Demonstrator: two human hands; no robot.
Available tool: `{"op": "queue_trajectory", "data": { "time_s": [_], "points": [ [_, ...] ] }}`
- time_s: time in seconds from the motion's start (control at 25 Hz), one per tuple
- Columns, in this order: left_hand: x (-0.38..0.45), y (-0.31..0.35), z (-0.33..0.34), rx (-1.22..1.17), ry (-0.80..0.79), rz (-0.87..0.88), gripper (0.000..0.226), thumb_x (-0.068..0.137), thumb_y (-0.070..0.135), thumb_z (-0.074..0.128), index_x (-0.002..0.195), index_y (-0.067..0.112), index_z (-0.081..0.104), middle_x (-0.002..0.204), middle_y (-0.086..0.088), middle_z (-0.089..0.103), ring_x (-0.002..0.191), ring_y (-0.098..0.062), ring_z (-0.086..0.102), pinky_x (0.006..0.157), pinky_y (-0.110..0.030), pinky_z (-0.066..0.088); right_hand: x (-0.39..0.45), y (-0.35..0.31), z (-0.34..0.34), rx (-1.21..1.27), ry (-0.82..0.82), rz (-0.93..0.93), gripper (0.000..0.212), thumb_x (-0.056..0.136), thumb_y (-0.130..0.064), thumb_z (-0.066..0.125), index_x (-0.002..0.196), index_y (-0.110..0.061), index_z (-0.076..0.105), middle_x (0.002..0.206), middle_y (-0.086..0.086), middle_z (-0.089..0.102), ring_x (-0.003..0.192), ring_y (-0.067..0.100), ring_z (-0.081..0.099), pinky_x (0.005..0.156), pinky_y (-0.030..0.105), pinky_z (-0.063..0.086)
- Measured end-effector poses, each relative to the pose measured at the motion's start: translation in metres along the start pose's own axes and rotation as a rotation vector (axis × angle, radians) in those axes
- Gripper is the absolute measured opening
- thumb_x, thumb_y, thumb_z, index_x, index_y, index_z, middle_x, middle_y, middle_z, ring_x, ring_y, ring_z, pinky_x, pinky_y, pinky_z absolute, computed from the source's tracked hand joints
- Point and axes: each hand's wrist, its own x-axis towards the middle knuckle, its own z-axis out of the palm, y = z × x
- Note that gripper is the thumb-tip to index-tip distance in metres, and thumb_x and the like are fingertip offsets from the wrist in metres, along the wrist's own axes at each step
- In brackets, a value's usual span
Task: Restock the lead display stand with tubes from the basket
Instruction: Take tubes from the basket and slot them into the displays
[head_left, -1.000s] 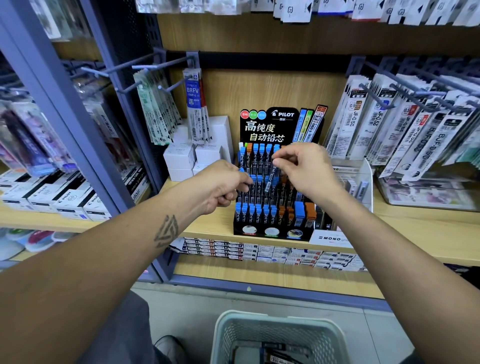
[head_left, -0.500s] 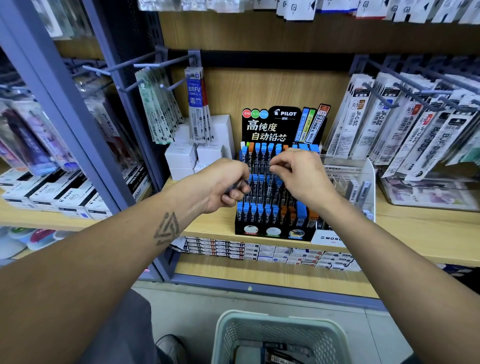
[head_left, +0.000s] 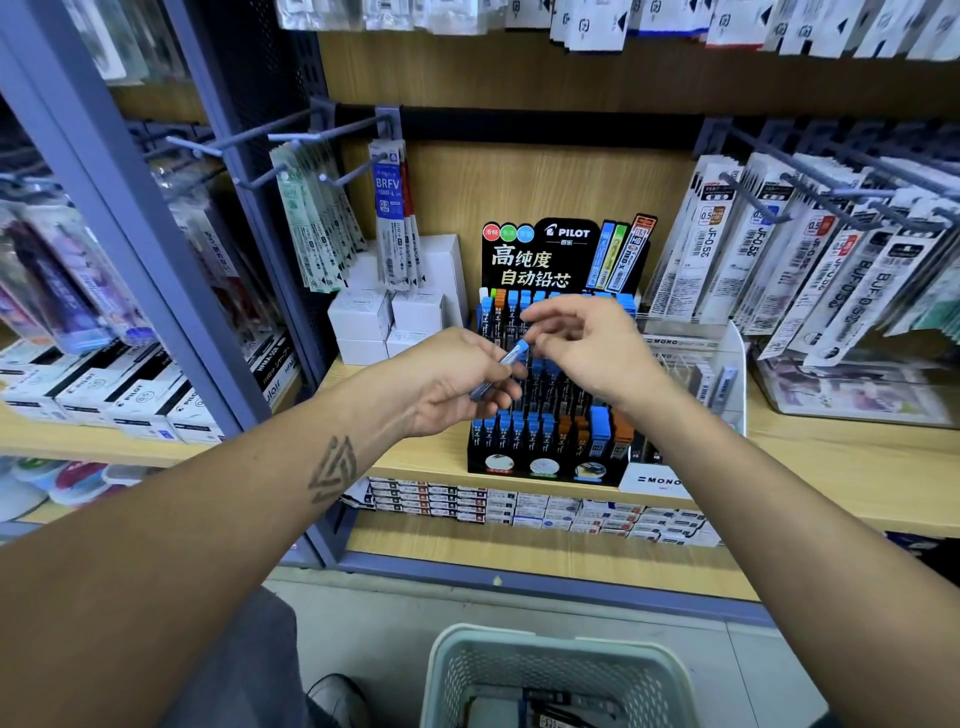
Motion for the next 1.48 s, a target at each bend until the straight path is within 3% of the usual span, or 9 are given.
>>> {"op": "queue_trajectory", "data": {
  "time_s": [0.08, 0.28, 0.4, 0.64, 0.92, 1.08, 1.2, 1.36, 1.48],
  "points": [
    [-0.002, 0.001, 0.001, -0.050, -0.009, -0.004, 0.019, 0.101, -0.007, 0.045, 0.103, -0.007, 0.063, 0.074, -0.018, 0.064, 0.061, -0.019, 0.059, 0.057, -0.025, 0.049, -0.002, -0.004, -0.003, 0.198, -0.062, 0.062, 0.020, 0.089, 0.001, 0.069, 0.103, -0.012, 0.075, 0.092, 0.005, 0.075, 0.084, 0.014, 0.071, 0.077, 0.024, 0.057],
    [0.000, 0.000, -0.001, 0.022, 0.059, 0.032, 0.015, 0.099, -0.003, 0.055, 0.111, 0.003, 0.058, 0.085, -0.017, 0.070, 0.075, -0.024, 0.069, 0.074, -0.035, 0.060, -0.001, 0.001, -0.002, 0.193, -0.036, 0.071, 0.012, 0.084, 0.001, 0.075, 0.092, -0.008, 0.075, 0.087, 0.014, 0.075, 0.073, 0.017, 0.069, 0.072, 0.030, 0.059],
    [0.003, -0.005, -0.003, 0.139, 0.101, 0.089, 0.017, 0.098, 0.000, 0.058, 0.115, 0.004, 0.060, 0.090, -0.016, 0.074, 0.079, -0.022, 0.072, 0.075, -0.035, 0.060, -0.002, 0.001, -0.002, 0.204, -0.017, 0.062, 0.007, 0.085, -0.004, 0.076, 0.092, -0.005, 0.075, 0.083, 0.014, 0.074, 0.066, 0.016, 0.066, 0.070, 0.035, 0.059],
    [0.002, -0.005, 0.003, 0.121, -0.002, 0.068, 0.022, 0.107, 0.005, 0.042, 0.113, -0.001, 0.062, 0.098, -0.021, 0.075, 0.090, -0.028, 0.075, 0.078, -0.034, 0.061, -0.001, 0.002, -0.005, 0.323, 0.000, 0.085, 0.007, 0.086, -0.002, 0.075, 0.092, -0.006, 0.076, 0.082, 0.015, 0.074, 0.070, 0.018, 0.067, 0.074, 0.035, 0.059],
    [0.002, -0.001, 0.005, 0.168, 0.024, 0.081, 0.027, 0.098, -0.008, 0.052, 0.122, 0.001, 0.059, 0.106, -0.020, 0.073, 0.094, -0.026, 0.075, 0.081, -0.032, 0.061, 0.000, -0.002, -0.008, 0.283, 0.031, 0.041, 0.009, 0.085, 0.003, 0.074, 0.089, -0.005, 0.074, 0.078, 0.012, 0.073, 0.067, 0.017, 0.068, 0.068, 0.025, 0.059],
    [0.007, 0.010, -0.009, 0.382, 0.330, 0.251, 0.016, 0.095, -0.006, 0.057, 0.099, 0.006, 0.066, 0.091, -0.018, 0.071, 0.080, -0.024, 0.068, 0.073, -0.034, 0.059, 0.007, -0.006, -0.013, -0.016, 0.116, -0.049, 0.010, 0.090, -0.003, 0.071, 0.093, -0.012, 0.074, 0.079, 0.000, 0.072, 0.074, 0.014, 0.070, 0.072, 0.020, 0.057],
    [0.007, 0.006, -0.010, 0.416, 0.337, 0.229, 0.024, 0.093, -0.010, 0.053, 0.087, 0.009, 0.066, 0.096, -0.020, 0.072, 0.079, -0.022, 0.068, 0.072, -0.035, 0.059, 0.005, -0.003, -0.005, -0.254, 0.100, -0.117, 0.008, 0.091, -0.011, 0.071, 0.095, -0.017, 0.076, 0.080, -0.009, 0.069, 0.080, 0.011, 0.067, 0.077, 0.021, 0.054],
    [0.002, 0.006, -0.005, 0.725, 0.302, 0.374, 0.041, 0.091, -0.009, 0.045, 0.108, 0.011, 0.076, 0.108, -0.006, 0.074, 0.095, -0.019, 0.067, 0.076, -0.025, 0.056, 0.006, 0.001, 0.007, -0.368, 0.097, -0.245, 0.009, 0.091, -0.013, 0.071, 0.097, -0.016, 0.077, 0.093, -0.003, 0.073, 0.088, 0.014, 0.066, 0.085, 0.034, 0.055],
    [0.003, 0.006, -0.005, 1.004, 0.280, 0.462, 0.052, 0.083, -0.010, 0.040, 0.117, 0.012, 0.074, 0.118, -0.011, 0.072, 0.113, -0.029, 0.063, 0.095, -0.038, 0.053, 0.007, 0.000, 0.010, -0.445, 0.092, -0.298, 0.010, 0.091, -0.014, 0.070, 0.097, -0.018, 0.077, 0.096, -0.003, 0.073, 0.090, 0.017, 0.065, 0.084, 0.039, 0.054]
  ]
}}
